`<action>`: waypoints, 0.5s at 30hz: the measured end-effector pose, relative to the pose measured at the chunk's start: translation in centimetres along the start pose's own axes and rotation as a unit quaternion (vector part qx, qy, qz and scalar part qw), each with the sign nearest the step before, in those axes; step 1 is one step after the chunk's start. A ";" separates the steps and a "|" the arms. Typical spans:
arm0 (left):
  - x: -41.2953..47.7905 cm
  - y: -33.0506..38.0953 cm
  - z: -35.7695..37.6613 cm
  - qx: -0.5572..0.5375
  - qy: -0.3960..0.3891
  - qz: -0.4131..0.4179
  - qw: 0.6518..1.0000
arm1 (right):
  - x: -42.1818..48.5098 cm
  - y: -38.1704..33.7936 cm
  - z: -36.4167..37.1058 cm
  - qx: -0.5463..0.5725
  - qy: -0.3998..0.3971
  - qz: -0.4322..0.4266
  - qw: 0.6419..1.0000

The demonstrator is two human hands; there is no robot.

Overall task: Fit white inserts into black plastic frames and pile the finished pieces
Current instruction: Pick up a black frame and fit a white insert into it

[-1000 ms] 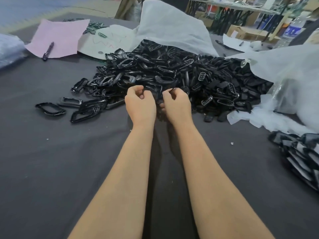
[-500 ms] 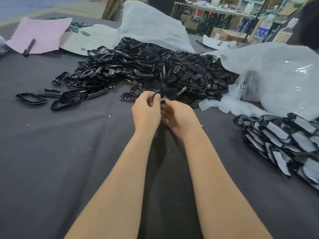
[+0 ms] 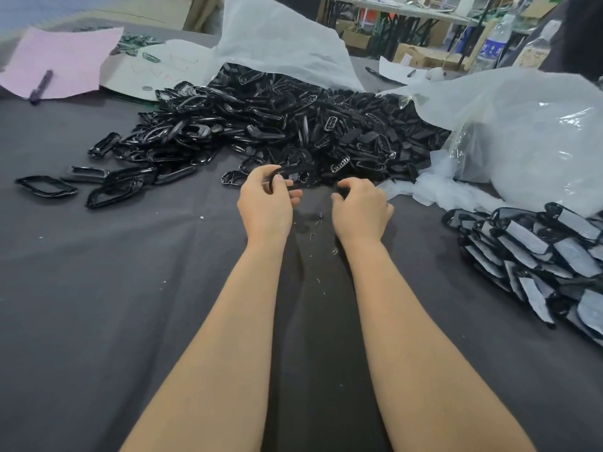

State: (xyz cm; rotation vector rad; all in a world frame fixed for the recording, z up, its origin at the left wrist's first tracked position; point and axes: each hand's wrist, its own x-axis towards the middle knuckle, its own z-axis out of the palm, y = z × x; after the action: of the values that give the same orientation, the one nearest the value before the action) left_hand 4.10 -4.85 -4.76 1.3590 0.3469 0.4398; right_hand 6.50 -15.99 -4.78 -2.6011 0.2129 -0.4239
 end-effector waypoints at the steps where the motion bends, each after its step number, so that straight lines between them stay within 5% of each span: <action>1: 0.0 0.0 0.0 -0.003 0.003 -0.003 1.000 | 0.1 0.0 0.0 0.001 0.006 0.000 1.000; 10: -0.1 0.1 0.1 0.004 -0.002 -0.006 1.000 | 0.3 -1.5 0.2 0.040 -0.014 0.042 0.998; 15: -0.1 0.1 0.1 0.014 -0.004 -0.006 1.000 | -0.1 -1.1 -0.1 0.088 -0.037 -0.023 0.995</action>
State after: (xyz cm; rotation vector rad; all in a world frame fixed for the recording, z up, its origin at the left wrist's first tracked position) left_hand 4.03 -4.99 -4.60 1.3845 0.3557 0.4219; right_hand 6.49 -15.04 -4.19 -2.4473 0.0861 -0.3444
